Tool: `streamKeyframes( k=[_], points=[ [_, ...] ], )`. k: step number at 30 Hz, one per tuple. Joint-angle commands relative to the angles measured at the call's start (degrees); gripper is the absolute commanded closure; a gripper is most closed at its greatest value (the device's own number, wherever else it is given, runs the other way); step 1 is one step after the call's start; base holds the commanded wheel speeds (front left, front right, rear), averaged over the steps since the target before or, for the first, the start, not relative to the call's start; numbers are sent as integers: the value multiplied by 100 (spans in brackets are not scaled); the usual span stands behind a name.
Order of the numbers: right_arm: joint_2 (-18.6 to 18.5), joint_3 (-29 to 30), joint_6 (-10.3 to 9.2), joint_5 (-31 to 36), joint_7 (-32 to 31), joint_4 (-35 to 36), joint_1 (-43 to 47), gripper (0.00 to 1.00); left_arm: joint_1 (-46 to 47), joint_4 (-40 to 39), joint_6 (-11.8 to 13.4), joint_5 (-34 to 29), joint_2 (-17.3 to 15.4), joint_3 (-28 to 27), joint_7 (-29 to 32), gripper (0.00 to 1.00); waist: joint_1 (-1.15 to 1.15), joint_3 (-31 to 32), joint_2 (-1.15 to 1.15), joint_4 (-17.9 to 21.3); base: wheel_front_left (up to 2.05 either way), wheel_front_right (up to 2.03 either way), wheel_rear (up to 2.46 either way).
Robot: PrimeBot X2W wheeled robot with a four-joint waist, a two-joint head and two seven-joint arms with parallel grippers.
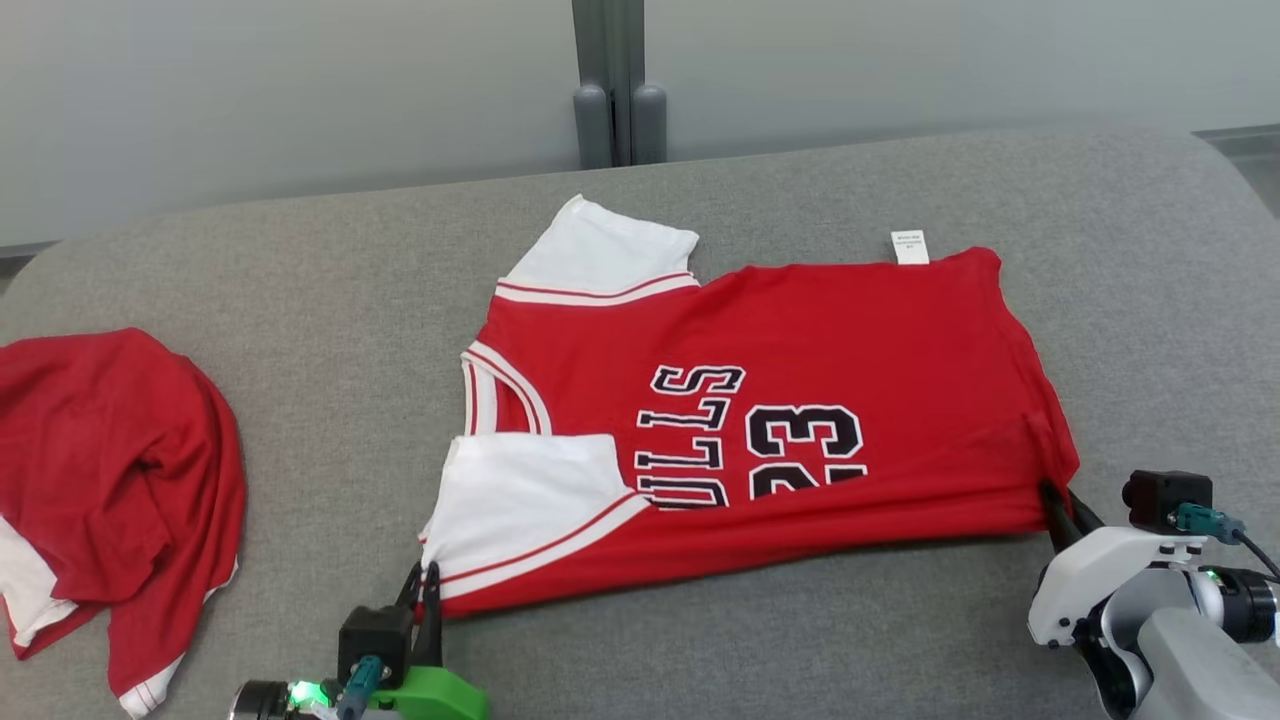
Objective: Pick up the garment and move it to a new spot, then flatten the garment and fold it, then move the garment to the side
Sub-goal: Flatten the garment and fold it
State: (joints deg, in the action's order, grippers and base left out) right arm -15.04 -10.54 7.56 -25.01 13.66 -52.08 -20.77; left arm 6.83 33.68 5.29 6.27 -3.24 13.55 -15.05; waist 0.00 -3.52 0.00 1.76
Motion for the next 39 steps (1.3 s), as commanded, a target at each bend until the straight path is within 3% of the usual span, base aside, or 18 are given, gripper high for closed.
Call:
streamKeyframes(
  k=[1, 9, 15, 16, 17, 18, 20, 21, 30, 34, 39],
  points=[
    [-137, -25, -13, -53, -59, 35, 99, 100, -141, 24, 18, 34, -65, -49, -16, 100, 0, 205, 0, 20, 0, 0, 0],
    [-446, -135, -17, -688, -889, 496, 533, 100, -700, -204, -49, 146, -41, 53, -9, 100, 0, 465, 0, -4, 0, 0, 0],
    [-448, 11, -16, -1083, -1180, 886, 993, 100, -883, -342, -69, 215, -7, 193, -9, 100, 0, 515, 0, -48, 0, 0, 0],
    [-433, 37, -14, -1093, -1128, 953, 1037, 58, -888, -359, -92, 231, -3, 229, -9, 100, 0, 517, 0, -51, 0, 0, 0],
    [-393, 109, -13, -1150, -1078, 1026, 1094, 0, -884, -390, -134, 256, 4, 276, -9, 100, 0, 517, 0, -51, 0, 0, 0],
    [-363, 175, -13, -1171, -1021, 1077, 1130, 0, -878, -398, -173, 273, 7, 308, -9, 95, 0, 515, 0, -51, 0, 0, 0],
    [-308, 292, -11, -1165, -916, 1218, 1181, 0, -820, -430, -212, 288, 12, 379, -9, 27, 0, 509, 0, -51, 0, 0, 0],
    [-280, 405, -10, -1159, -833, 1282, 1199, 0, -763, -485, -163, 298, 15, 369, -10, 0, 0, 504, 0, -45, 0, 0, 0],
    [5, 994, -6, -927, -290, 2424, 1142, 0, -462, -1718, 254, 116, -32, -212, -10, 0, 0, 322, 0, 96, 0, 0, 0],
    [53, 1119, -7, -690, -295, 3022, 973, 0, -209, -2302, 138, 56, -35, -415, -9, 0, 0, 49, 0, 206, 0, 0, 0],
    [130, 1095, -7, -413, -509, 3544, 579, 0, 531, -2193, -279, -20, -132, -355, -9, 0, 0, -420, 0, 414, 0, 0, 0]
  ],
)
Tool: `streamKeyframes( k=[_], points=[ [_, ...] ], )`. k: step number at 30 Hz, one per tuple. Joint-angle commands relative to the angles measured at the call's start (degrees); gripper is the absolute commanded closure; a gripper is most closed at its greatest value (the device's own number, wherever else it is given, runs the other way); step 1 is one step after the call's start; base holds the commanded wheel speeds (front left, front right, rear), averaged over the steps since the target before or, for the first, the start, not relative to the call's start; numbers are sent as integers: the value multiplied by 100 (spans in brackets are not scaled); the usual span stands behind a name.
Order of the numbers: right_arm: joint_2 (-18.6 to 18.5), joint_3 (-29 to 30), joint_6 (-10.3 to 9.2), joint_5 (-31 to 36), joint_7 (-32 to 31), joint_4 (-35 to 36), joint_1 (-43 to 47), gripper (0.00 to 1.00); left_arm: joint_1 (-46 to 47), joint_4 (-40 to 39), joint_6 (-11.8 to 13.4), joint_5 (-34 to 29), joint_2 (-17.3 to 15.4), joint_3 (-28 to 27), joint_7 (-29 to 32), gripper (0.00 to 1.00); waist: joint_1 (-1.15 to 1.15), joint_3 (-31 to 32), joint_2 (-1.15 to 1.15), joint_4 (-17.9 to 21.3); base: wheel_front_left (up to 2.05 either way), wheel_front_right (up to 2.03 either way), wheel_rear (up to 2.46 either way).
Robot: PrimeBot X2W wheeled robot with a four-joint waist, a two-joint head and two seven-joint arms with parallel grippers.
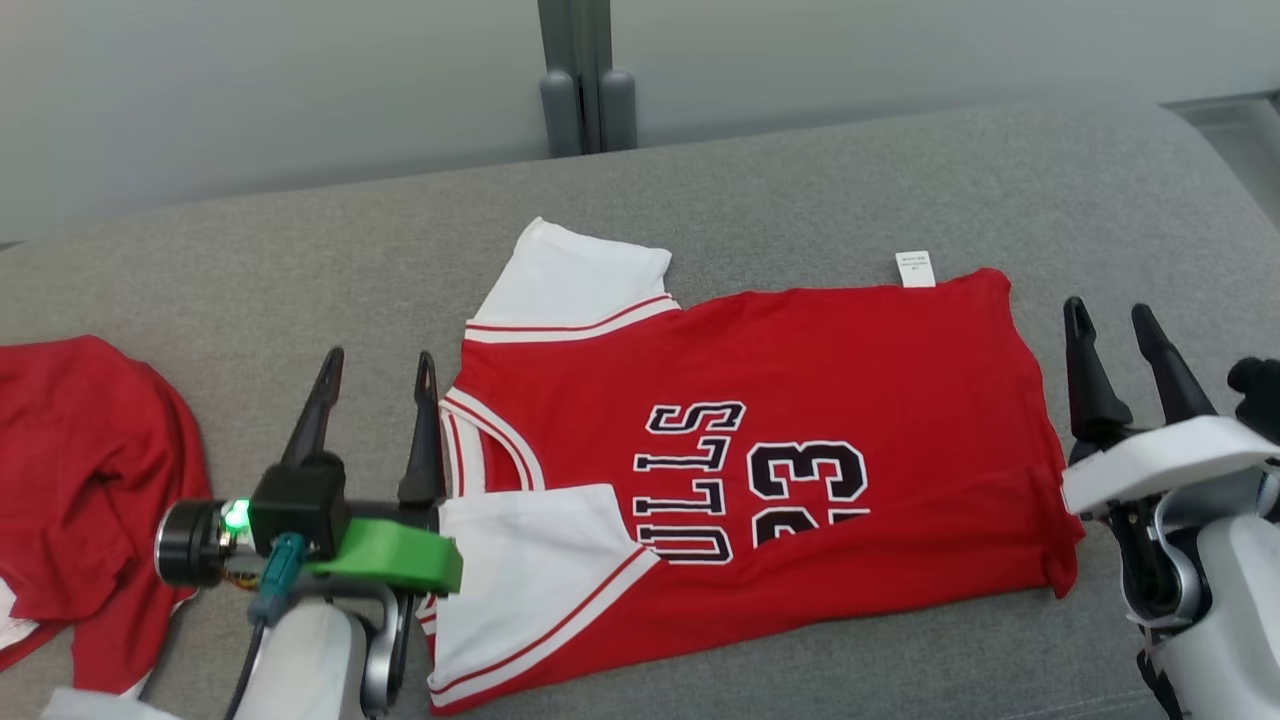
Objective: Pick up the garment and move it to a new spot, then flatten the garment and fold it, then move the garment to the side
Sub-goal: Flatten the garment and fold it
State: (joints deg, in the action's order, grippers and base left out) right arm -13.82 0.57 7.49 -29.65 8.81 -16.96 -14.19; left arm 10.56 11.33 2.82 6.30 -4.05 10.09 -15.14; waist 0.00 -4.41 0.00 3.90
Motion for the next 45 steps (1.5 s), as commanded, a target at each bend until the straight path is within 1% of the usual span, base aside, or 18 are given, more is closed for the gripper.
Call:
streamKeyframes(
  k=[1, 3, 6, 9, 10, 13, 16, 18, 21, 27, 31, 36, 41, 45],
  points=[
    [27, -45, 0, 90, -80, 99, -180, 0, 349, 231, -99, -33, -85, 10, 2, 0, 0, -420, 0, 253, 0, 0, 0],
    [53, -121, 0, 156, -179, 197, -389, 0, 825, 529, -229, -103, -199, 73, 129, 0, 0, -596, 0, 368, 0, 0, 0],
    [52, -297, 0, 228, -306, 278, -733, 0, 1572, 913, -493, -103, -293, 174, 549, 0, 0, -873, 0, 545, 0, 0, 0],
    [49, -465, 0, 214, -395, 323, -1110, 0, 2440, 1346, -773, -144, -481, 343, 1143, 0, 0, -1176, 0, 726, 0, 0, 0],
    [62, -518, 0, 183, -417, 329, -1219, 0, 2684, 1486, -834, -107, -512, 384, 1323, 0, 0, -1251, 0, 778, 0, 0, 0],
    [114, -727, 0, 34, -502, 284, -1596, 0, 3441, 1909, -984, -8, -747, 661, 1906, 0, 0, -1479, 0, 1039, 0, 0, 0],
    [40, -921, 0, -20, -522, 194, -1952, 0, 4058, 2274, -1023, 247, -960, 945, 2359, 0, 0, -1724, 0, 1224, 0, 0, 0],
    [5, -1048, 0, -79, -470, 125, -2176, 0, 4412, 2500, -1030, 526, -1135, 1353, 2701, 0, 0, -1872, 0, 1334, 0, 0, 0],
    [-18, -1189, 0, -251, -424, 11, -2480, 0, 4970, 2788, -1025, 1070, -1450, 1772, 3221, 0, 0, -2070, 0, 1492, 0, 0, 0],
    [-80, -1475, 0, -419, -280, -184, -2875, 0, 5614, 3199, -1027, 1712, -1959, 2603, 3815, 0, 0, -2347, 0, 1709, 0, 0, 0],
    [-111, -1677, 0, -506, -177, -293, -3043, 0, 5870, 3474, -1027, 2070, -2214, 2975, 4218, 0, 0, -2456, 0, 1829, 0, 0, 0],
    [-194, -1868, 0, -576, -57, -491, -3185, 0, 5999, 3633, -1028, 2450, -2432, 3379, 4572, 0, 0, -2516, 0, 1902, 0, 0, 0],
    [-260, -1955, 0, -673, 57, -662, -3251, 0, 6032, 3744, -1028, 2709, -2574, 3600, 4601, 0, 0, -2519, 0, 1915, 0, 0, 0],
    [-279, -2036, 0, -706, 109, -766, -3302, 0, 5988, 3759, -1031, 2887, -2559, 3796, 4649, 0, 0, -2513, 0, 1905, 0, 0, 0]
  ],
)
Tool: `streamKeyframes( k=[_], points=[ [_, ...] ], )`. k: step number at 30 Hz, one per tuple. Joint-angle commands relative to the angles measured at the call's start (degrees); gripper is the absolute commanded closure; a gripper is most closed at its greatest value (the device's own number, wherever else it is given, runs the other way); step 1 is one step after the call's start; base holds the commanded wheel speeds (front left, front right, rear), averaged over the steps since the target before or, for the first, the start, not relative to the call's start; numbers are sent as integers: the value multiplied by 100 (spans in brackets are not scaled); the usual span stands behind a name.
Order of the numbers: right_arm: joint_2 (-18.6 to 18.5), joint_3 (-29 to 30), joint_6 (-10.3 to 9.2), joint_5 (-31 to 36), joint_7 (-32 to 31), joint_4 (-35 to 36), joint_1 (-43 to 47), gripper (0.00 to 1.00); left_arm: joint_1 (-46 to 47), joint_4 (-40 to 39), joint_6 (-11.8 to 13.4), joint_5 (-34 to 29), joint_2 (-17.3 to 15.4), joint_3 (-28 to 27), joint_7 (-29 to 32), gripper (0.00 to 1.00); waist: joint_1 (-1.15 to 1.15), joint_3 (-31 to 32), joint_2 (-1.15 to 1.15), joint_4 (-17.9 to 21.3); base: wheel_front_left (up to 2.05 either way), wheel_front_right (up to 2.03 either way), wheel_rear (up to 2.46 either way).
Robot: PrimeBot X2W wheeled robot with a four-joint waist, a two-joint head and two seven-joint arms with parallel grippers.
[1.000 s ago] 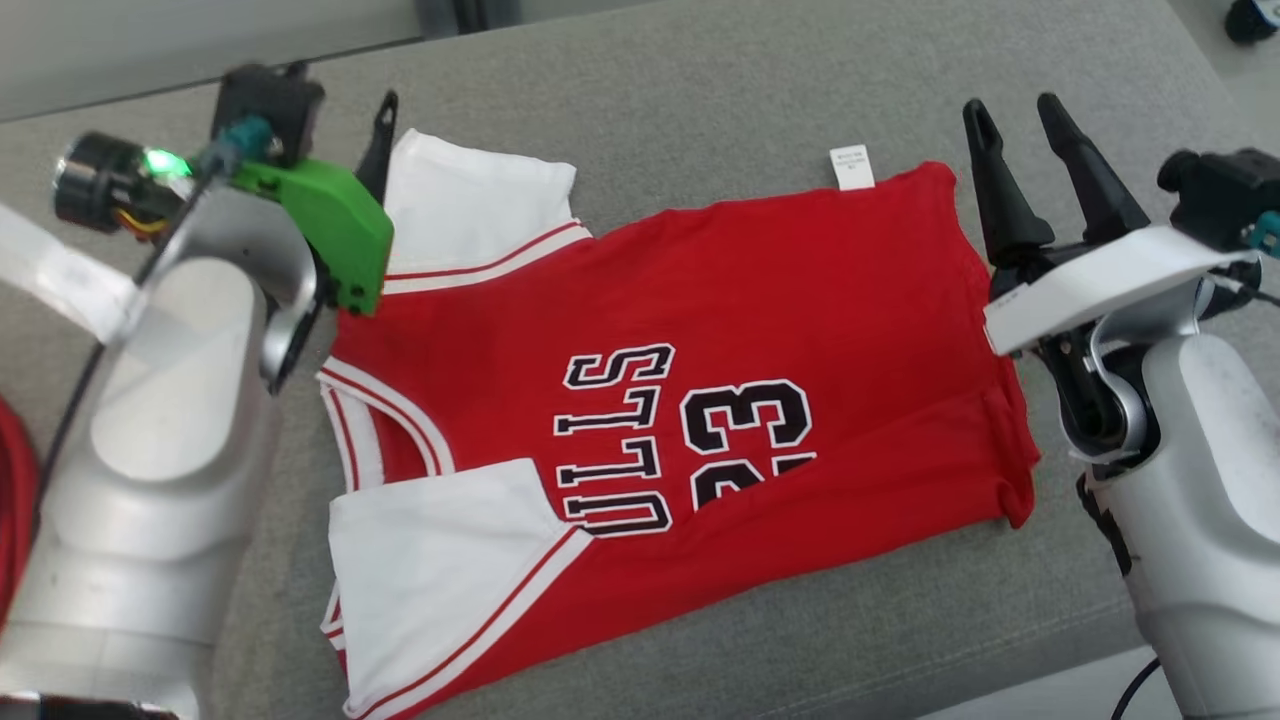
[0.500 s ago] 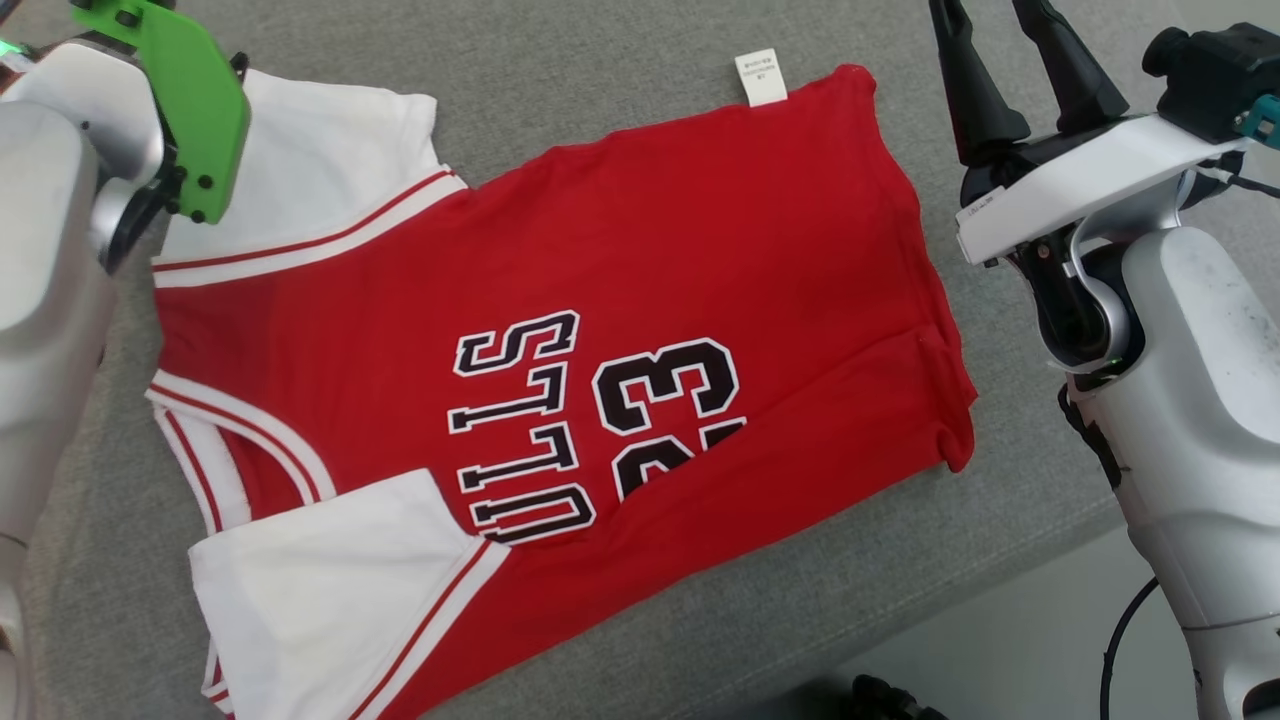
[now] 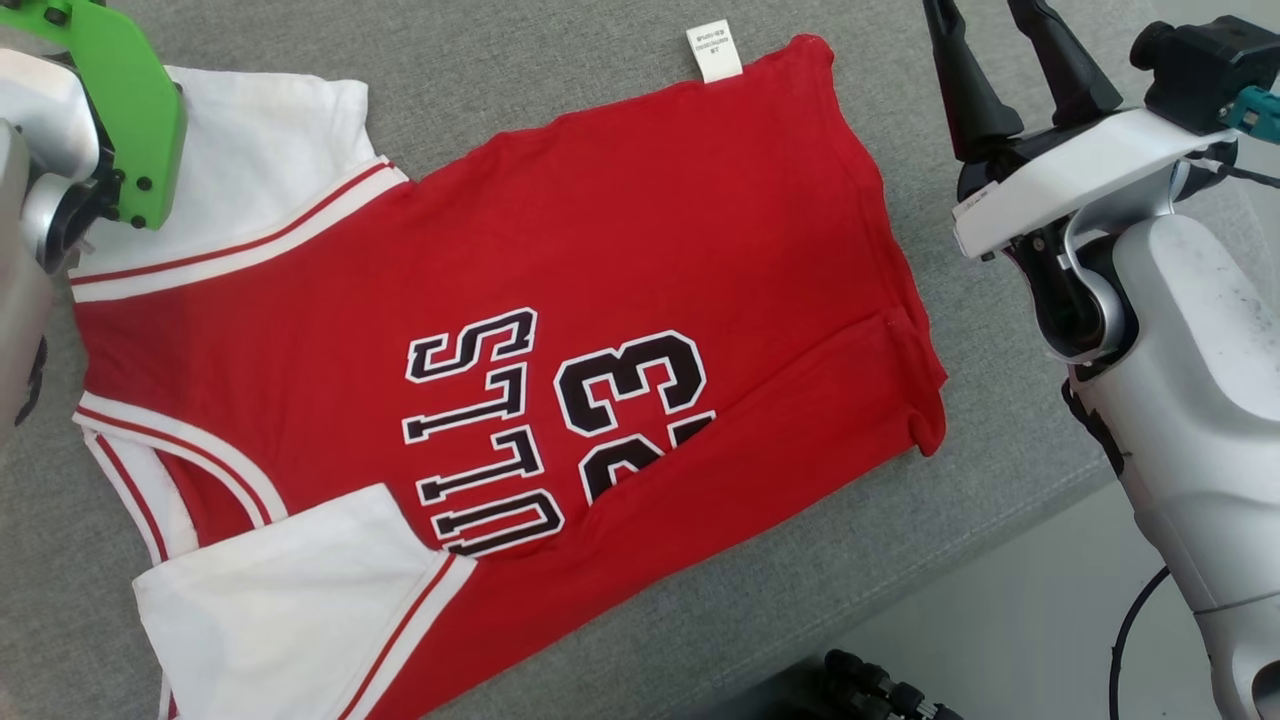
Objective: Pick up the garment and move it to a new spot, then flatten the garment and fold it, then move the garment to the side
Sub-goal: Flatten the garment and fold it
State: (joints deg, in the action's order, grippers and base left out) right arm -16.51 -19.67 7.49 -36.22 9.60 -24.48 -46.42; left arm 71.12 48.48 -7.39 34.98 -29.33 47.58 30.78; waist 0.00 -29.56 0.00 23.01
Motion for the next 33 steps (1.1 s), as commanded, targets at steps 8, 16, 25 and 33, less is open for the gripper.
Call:
streamKeyframes(
  k=[8, 16, 25, 33],
  points=[
    [-169, -25, 0, -59, 89, -228, -178, 0, 147, 68, -1, 370, 113, 121, -321, 100, 0, 32, 0, -227, 0, 0, 0],
    [-432, -66, 0, -313, -147, -521, -46, 0, 72, 31, -1, 357, 557, 282, -1422, 100, 0, 491, 0, -939, 0, 0, 0],
    [-1175, -300, -1, -755, -720, -1323, 57, 0, -472, -425, 0, 496, 964, 718, -2278, 100, 0, 888, 0, -1906, 0, 0, 0],
    [-1461, -639, 0, -998, -995, -2117, -14, 0, -857, -829, 3, 511, 990, 921, -2608, 100, 0, 923, 0, -2313, 0, 0, 0]
  ],
)
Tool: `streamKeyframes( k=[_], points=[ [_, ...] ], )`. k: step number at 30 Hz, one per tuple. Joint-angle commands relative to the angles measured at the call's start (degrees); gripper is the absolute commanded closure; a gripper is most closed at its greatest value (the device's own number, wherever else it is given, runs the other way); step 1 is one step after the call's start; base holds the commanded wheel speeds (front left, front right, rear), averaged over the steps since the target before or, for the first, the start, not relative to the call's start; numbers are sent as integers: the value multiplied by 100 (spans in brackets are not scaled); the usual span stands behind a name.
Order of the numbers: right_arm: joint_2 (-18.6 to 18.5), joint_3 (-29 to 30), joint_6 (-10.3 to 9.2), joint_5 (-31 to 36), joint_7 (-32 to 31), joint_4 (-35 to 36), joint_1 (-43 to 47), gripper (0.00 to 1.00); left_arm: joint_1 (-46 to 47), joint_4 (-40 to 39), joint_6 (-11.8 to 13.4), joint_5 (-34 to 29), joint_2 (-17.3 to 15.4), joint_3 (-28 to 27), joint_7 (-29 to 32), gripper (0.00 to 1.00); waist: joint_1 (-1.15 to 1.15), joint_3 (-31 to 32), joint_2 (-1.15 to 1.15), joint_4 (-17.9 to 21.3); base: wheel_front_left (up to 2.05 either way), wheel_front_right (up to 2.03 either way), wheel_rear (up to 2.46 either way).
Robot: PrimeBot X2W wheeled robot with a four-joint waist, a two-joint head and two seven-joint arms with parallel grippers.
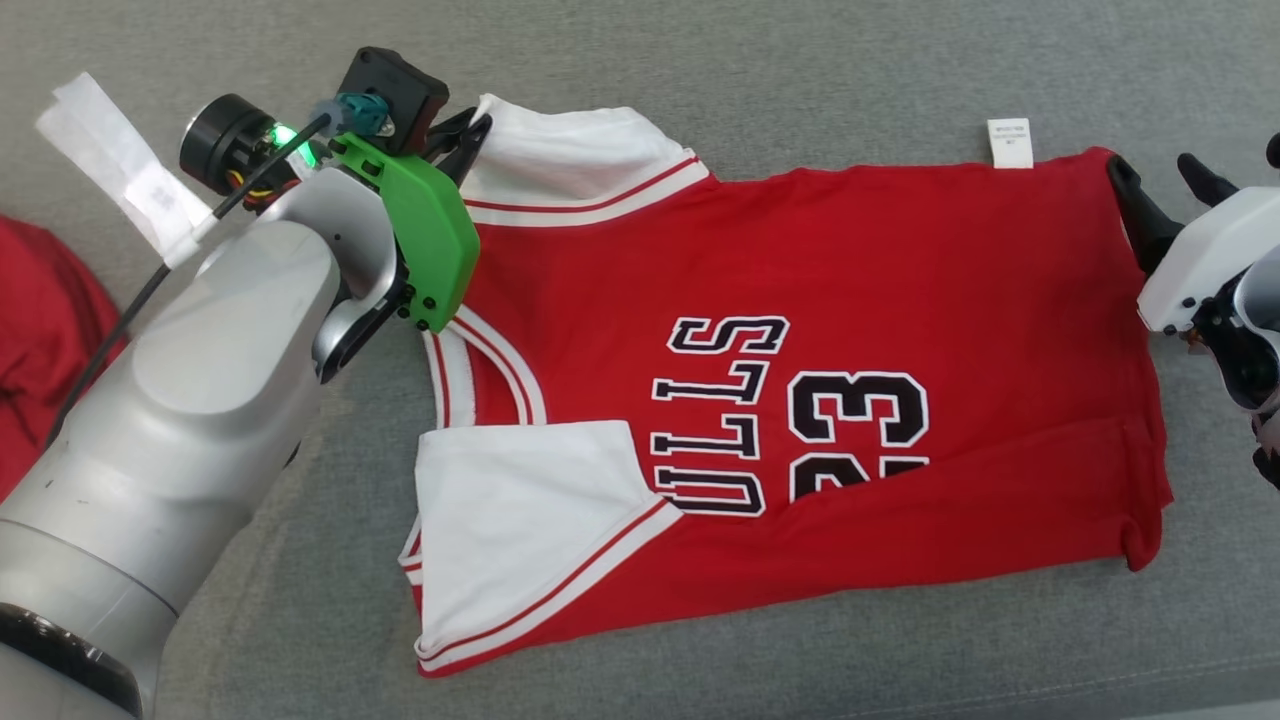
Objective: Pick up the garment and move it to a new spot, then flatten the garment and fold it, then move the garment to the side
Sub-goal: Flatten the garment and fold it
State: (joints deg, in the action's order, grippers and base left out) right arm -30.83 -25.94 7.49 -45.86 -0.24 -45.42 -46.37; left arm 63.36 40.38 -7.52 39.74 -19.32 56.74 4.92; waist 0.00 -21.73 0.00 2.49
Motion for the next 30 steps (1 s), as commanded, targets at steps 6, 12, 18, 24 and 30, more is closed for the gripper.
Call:
streamKeyframes(
  k=[6, 12, 18, 24, 30],
  points=[
    [-183, -265, 0, -124, -83, -478, -100, 0, -211, -274, 140, 44, 64, 36, -102, 100, 0, 67, 0, -448, 0, 0, 0],
    [-263, -550, -1, -244, -90, -745, -265, 0, -220, -461, 232, 54, 36, 45, -109, 100, 0, -49, 0, -508, 0, 0, 0],
    [-318, -773, -1, -289, -85, -961, -463, 0, -119, -561, 288, 59, 10, 38, -72, 100, 0, -202, 0, -559, 0, 0, 0],
    [-243, -957, -1, -398, -192, -1185, -572, 26, -141, -541, 335, 87, -27, 29, -54, 100, 0, -294, 0, -559, 0, 0, 0],
    [-317, -1199, -5, -427, -33, -1074, -721, 100, -160, -408, 385, 136, -79, -25, -149, 100, 0, -264, 0, -481, 0, 0, 0]
  ],
)
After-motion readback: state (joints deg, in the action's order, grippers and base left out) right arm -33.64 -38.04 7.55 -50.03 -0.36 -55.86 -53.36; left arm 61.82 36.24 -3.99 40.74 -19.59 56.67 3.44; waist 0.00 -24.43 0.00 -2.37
